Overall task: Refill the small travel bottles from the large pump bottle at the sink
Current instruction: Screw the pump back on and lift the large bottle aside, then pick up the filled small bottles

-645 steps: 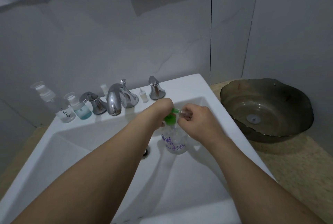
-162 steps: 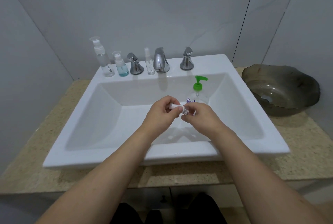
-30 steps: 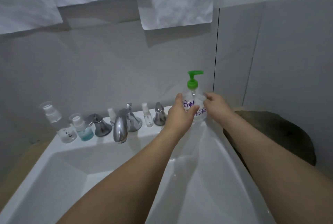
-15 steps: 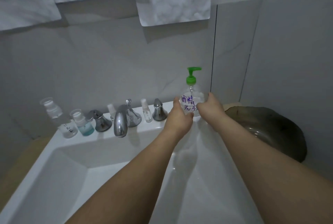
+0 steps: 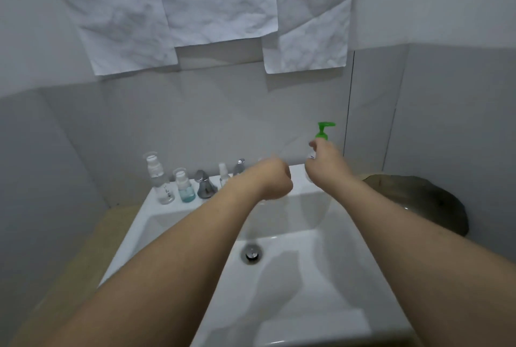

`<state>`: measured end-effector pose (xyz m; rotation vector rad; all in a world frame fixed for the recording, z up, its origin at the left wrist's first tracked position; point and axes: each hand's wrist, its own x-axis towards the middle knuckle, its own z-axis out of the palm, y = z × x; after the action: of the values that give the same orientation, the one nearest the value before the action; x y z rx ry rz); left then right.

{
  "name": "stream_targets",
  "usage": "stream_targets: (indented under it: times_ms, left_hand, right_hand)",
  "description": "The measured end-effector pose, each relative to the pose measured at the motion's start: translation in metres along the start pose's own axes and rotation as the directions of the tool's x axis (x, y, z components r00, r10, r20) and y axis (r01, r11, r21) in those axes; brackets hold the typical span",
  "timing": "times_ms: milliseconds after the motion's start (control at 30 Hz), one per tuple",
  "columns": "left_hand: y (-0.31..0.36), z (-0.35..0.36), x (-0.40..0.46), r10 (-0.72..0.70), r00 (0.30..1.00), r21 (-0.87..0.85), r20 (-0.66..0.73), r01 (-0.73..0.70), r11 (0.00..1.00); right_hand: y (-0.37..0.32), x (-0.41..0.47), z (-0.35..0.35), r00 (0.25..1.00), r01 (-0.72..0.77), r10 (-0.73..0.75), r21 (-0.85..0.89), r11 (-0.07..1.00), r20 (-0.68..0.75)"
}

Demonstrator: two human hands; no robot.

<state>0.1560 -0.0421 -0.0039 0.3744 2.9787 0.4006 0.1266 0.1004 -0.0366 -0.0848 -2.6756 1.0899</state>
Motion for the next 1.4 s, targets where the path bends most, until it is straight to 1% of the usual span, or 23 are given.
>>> stream_targets:
  times_ms: [67,133,200,233,300,400,467,600,700,767,933,1000,1067,1167,1300,1400]
  left_hand:
    - [-0.017,-0.021,-0.006,0.006,0.994,-0.08,-0.109,-0.015,0.997]
    - [-0.033,-0.037,-0.008,-0.001,0.973,-0.117,-0.231,-0.026,0.993]
    - [-0.059,-0.051,-0.005,-0.034,0.948,-0.093,-0.318,0.005,0.996]
    - [-0.074,-0.054,0.002,-0.053,0.942,-0.067,-0.33,0.033,0.997]
    - [-0.101,-0.055,0.017,-0.096,0.951,0.012,-0.293,0.104,0.995]
    - [-0.124,-0.048,0.037,-0.143,0.965,0.157,-0.218,0.18,0.971]
    - [-0.131,-0.04,0.046,-0.157,0.969,0.221,-0.192,0.199,0.955]
    - [-0.138,-0.024,0.062,-0.157,0.97,0.32,-0.184,0.211,0.924]
    - [-0.143,-0.018,0.073,-0.151,0.969,0.349,-0.193,0.212,0.913]
    - [-0.143,-0.016,0.075,-0.133,0.97,0.361,-0.204,0.201,0.911]
    - [-0.139,-0.018,0.074,-0.133,0.967,0.364,-0.216,0.206,0.909]
    - [-0.134,-0.027,0.07,-0.129,0.961,0.37,-0.244,0.215,0.904]
    - [-0.126,-0.042,0.064,-0.127,0.949,0.364,-0.287,0.231,0.902]
    - [-0.109,-0.069,0.054,-0.106,0.931,0.35,-0.35,0.235,0.907]
    - [-0.066,-0.106,0.038,-0.005,0.88,0.311,-0.475,0.173,0.934]
    - [-0.025,-0.119,0.029,0.034,0.858,0.251,-0.513,0.112,0.962]
  right_hand:
    - [-0.022,0.003,0.008,0.997,0.069,-0.068,-0.051,0.996,0.018]
    - [-0.04,0.007,0.014,0.988,0.151,-0.145,-0.114,0.982,0.062]
    - [-0.062,0.014,0.025,0.968,0.236,-0.209,-0.228,0.945,0.138]
    - [-0.07,0.018,0.03,0.958,0.269,-0.224,-0.299,0.915,0.177]
    - [-0.079,0.03,0.041,0.947,0.304,-0.221,-0.431,0.849,0.234]
    - [-0.078,0.048,0.054,0.948,0.304,-0.189,-0.548,0.779,0.257]
    - [-0.074,0.059,0.062,0.949,0.294,-0.156,-0.599,0.745,0.273]
    - [-0.064,0.072,0.076,0.943,0.268,-0.045,-0.673,0.689,0.329]
    - [-0.059,0.081,0.087,0.937,0.284,-0.032,-0.704,0.651,0.348]
    - [-0.057,0.082,0.092,0.938,0.287,-0.044,-0.701,0.653,0.343]
    - [-0.052,0.082,0.1,0.957,0.231,-0.055,-0.635,0.737,0.284]
    - [-0.055,0.08,0.094,0.968,0.214,-0.077,-0.621,0.754,0.241]
    - [-0.061,0.079,0.081,0.975,0.21,-0.123,-0.591,0.779,0.185]
    - [-0.077,0.075,0.056,0.979,0.203,-0.177,-0.49,0.848,0.099]
    - [-0.089,0.063,0.005,0.96,0.233,-0.272,-0.358,0.904,-0.062]
    - [-0.08,0.054,-0.03,0.95,0.223,-0.268,-0.253,0.941,-0.159]
